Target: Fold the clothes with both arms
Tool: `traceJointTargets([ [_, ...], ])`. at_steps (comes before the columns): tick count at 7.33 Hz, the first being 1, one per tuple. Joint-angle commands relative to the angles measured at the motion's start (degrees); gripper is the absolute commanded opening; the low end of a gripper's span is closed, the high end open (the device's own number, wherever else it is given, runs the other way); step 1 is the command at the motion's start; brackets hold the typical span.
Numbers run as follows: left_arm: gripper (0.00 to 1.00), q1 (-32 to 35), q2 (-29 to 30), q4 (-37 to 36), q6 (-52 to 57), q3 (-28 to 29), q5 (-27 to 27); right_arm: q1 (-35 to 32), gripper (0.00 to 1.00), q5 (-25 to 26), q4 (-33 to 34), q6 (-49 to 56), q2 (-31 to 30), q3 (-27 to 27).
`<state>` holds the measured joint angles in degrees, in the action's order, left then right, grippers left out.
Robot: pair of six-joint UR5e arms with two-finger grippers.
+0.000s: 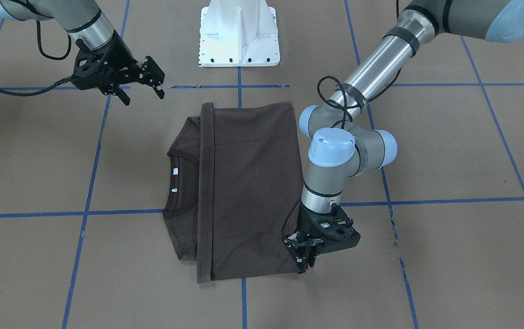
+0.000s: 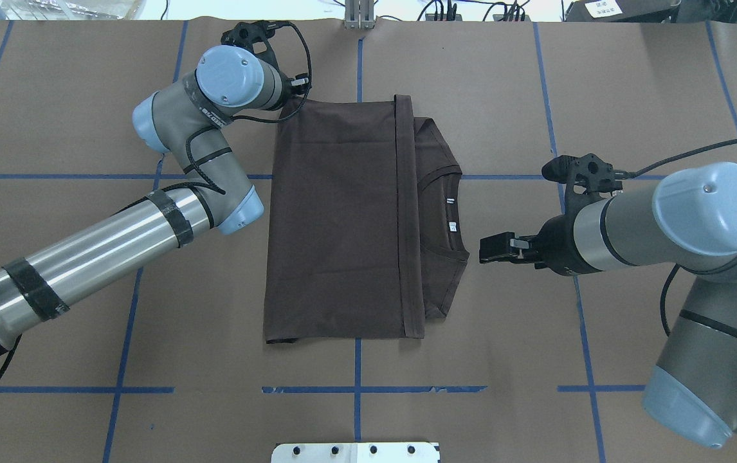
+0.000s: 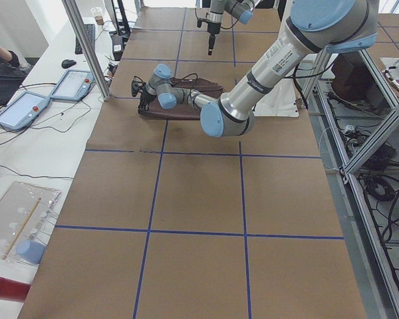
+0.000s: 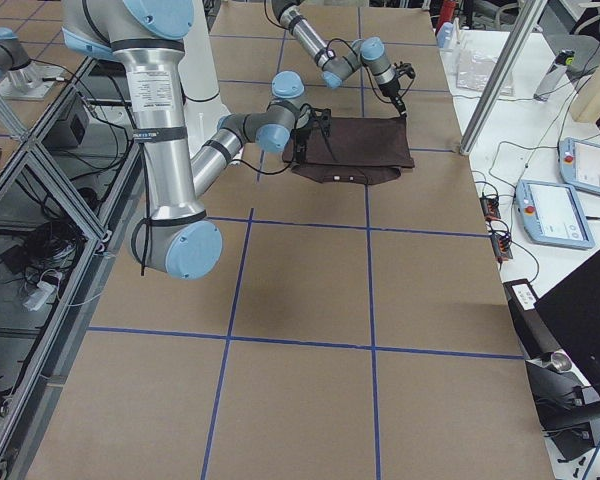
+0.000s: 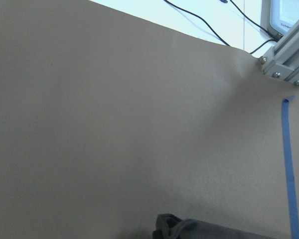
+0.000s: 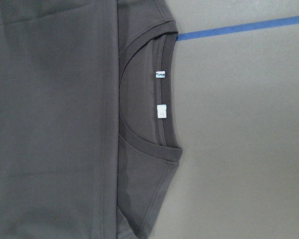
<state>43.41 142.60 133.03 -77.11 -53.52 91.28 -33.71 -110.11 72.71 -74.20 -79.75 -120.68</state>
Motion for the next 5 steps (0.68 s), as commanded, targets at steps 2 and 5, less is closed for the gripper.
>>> traceJointTargets([
  [2,1.00,5.9,-1.9,-8.2,3.9,-7.3,10.6,1.6,1.00,3.0,8.5,6.4,9.4,6.4],
  [5,1.00,5.8,-18.6,-19.0,7.7,-33.5,10.9,8.5,1.00,10.5,17.4,12.3,18.4,12.0],
])
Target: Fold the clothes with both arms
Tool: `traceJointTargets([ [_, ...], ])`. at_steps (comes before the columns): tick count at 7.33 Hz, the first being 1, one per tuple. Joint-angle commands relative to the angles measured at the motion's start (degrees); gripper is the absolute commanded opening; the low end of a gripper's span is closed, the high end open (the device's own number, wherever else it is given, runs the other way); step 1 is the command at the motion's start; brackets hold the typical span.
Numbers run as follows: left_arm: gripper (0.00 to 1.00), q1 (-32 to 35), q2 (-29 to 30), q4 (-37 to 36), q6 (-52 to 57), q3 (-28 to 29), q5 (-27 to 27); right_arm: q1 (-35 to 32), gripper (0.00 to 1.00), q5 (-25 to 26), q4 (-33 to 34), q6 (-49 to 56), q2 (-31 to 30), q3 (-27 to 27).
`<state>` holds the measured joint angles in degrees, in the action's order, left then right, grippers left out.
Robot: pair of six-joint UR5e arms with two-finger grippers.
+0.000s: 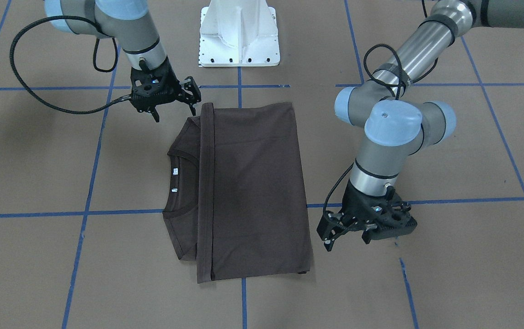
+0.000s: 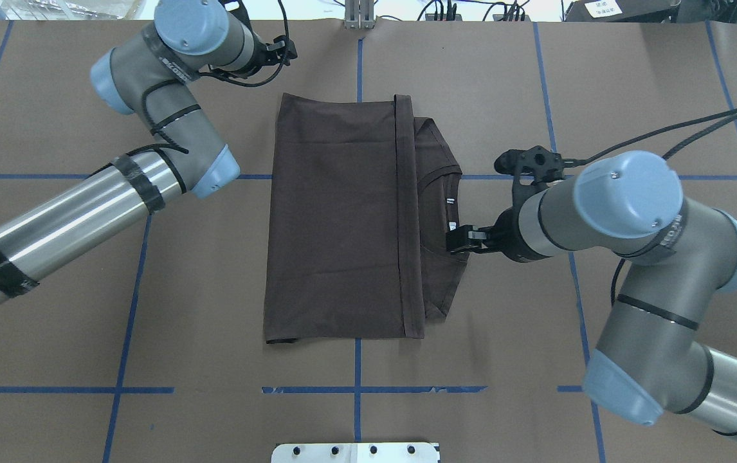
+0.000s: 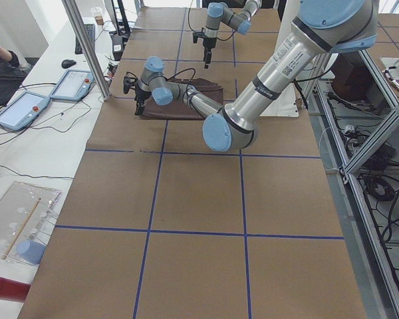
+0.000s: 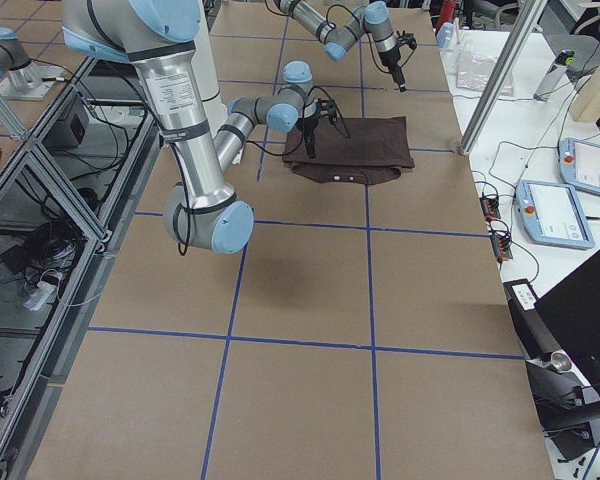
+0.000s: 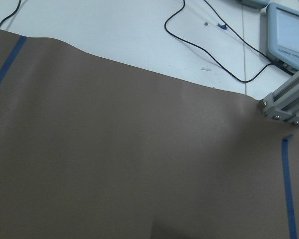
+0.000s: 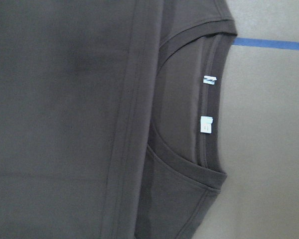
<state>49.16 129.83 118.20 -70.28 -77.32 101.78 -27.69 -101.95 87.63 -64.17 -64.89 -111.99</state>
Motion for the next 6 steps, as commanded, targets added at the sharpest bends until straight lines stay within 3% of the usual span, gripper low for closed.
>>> traceJointTargets([
  [1,1.00,-0.1,-6.9,-5.3,0.9,-11.8,1.5,5.0,1.00,4.1,3.3,5.5,6.2,6.3],
  [6,1.00,-0.5,-7.6,-4.9,0.9,-11.5,1.8,9.3,1.00,3.9,8.9,5.9,9.6,11.7],
])
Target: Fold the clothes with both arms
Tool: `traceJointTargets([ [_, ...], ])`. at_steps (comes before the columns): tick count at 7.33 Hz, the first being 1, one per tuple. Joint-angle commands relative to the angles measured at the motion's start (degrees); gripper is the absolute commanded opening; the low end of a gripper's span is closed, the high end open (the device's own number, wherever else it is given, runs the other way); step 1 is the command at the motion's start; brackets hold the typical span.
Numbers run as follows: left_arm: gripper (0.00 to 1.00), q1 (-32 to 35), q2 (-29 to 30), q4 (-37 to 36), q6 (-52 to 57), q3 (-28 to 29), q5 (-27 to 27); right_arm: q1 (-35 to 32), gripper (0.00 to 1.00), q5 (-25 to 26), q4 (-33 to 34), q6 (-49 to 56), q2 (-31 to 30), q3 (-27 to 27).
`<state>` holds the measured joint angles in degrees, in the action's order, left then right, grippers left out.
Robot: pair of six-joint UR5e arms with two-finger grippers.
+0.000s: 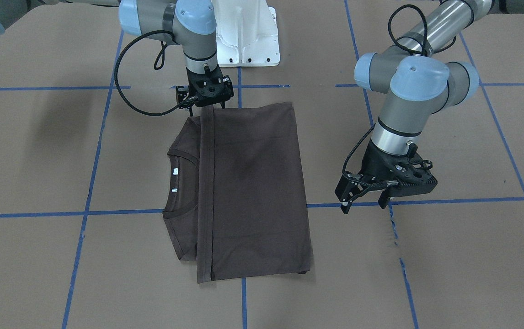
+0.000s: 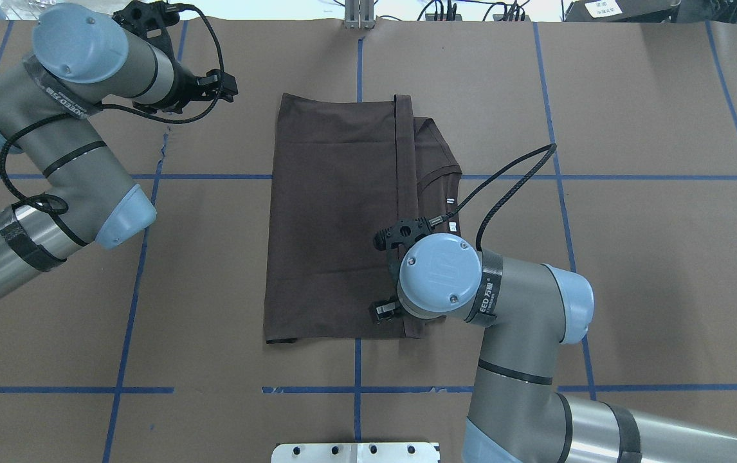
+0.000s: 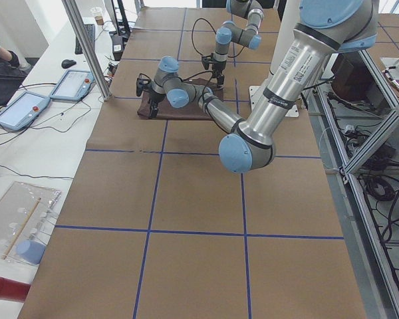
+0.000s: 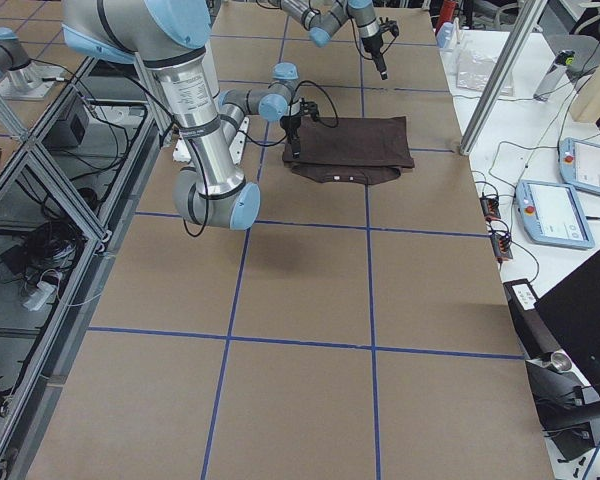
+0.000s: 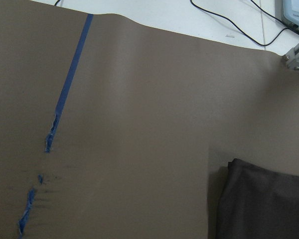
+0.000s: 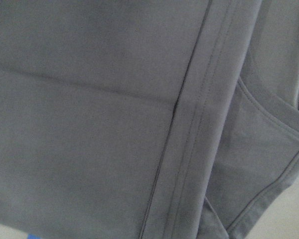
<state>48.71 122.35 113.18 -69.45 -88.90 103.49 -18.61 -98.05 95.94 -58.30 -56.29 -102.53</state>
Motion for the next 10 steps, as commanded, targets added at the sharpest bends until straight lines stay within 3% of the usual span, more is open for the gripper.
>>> traceJointTargets([
  [1,1.00,0.0,-0.1,0.1,0.0,0.0,0.0,0.2,1.00,0.0,0.5,0.0,1.3,3.5],
  [10,1.00,-0.1,0.0,0.5,-0.1,0.2,0.0,-2.0,1.00,-0.8,6.6,2.7,0.1,3.1],
])
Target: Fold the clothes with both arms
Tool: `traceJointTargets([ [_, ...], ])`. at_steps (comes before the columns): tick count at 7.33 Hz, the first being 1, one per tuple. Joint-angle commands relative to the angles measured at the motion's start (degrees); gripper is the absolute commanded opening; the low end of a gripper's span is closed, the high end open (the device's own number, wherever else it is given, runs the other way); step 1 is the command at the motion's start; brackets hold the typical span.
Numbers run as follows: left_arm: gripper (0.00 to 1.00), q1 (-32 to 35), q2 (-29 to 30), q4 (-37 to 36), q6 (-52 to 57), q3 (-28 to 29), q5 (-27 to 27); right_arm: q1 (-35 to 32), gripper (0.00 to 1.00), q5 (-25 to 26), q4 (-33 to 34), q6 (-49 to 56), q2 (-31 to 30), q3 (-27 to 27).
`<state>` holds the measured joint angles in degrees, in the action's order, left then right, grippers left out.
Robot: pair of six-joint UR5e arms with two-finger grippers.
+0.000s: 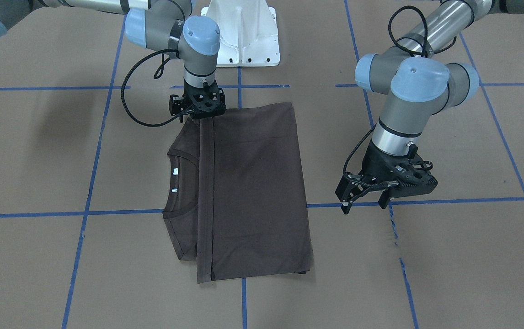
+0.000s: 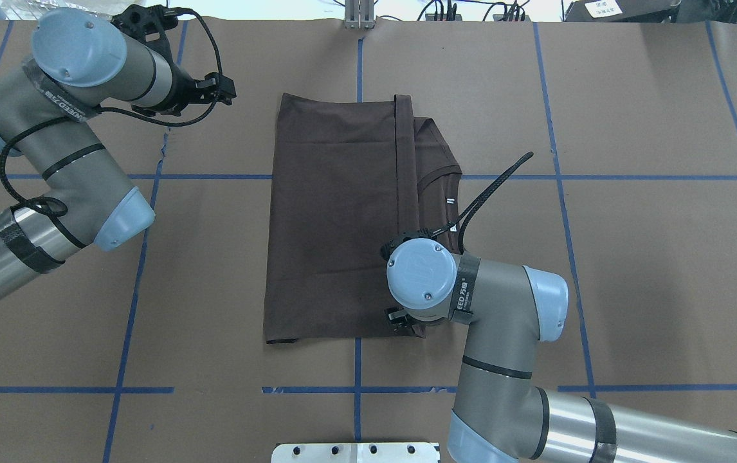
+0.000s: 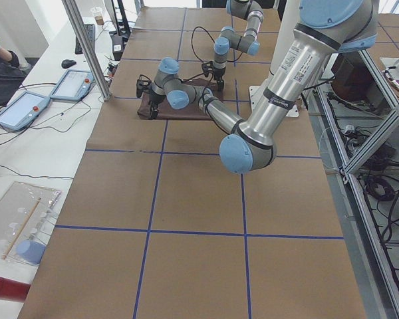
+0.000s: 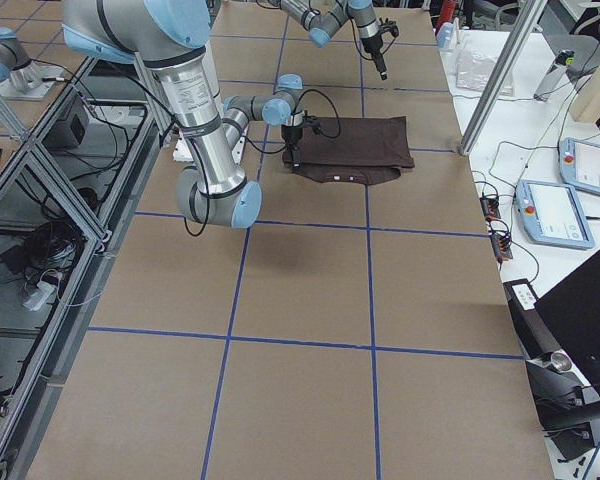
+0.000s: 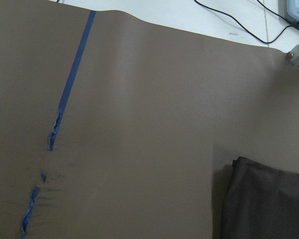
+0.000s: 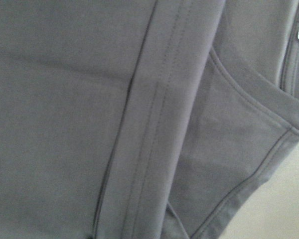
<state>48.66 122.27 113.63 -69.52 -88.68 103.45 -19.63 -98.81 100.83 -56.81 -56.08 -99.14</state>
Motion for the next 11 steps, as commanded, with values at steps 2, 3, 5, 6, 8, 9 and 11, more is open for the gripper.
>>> traceJointTargets([
  [2,1.00,-0.3,0.4,0.0,-0.3,0.0,0.0,-2.5,1.00,-0.2,2.1,2.5,-2.5,-1.7],
  [3,1.00,-0.4,0.5,0.0,-0.4,0.0,-0.1,-2.8,1.00,0.1,1.9,3.1,-5.0,-3.9],
  [5,1.00,-0.4,0.6,-0.1,-0.4,-0.3,0.1,-3.8,1.00,0.7,1.7,4.8,-11.5,-8.4],
  [6,1.00,-0.4,0.6,-0.2,-0.4,-0.4,0.1,-5.9,1.00,-0.1,1.8,6.1,-10.9,-8.7],
  [8,1.00,-0.4,0.8,-0.4,-0.4,-0.5,0.1,-9.9,1.00,-0.4,1.5,7.7,-4.7,-7.1],
  [9,1.00,-0.4,0.9,-0.5,-0.4,-1.0,0.2,-11.3,1.00,-0.4,-2.1,7.2,-2.0,-4.2],
  [11,1.00,-0.4,0.3,-0.3,-0.3,-1.4,2.0,-12.9,1.00,-1.7,-11.4,6.6,-1.4,0.4],
])
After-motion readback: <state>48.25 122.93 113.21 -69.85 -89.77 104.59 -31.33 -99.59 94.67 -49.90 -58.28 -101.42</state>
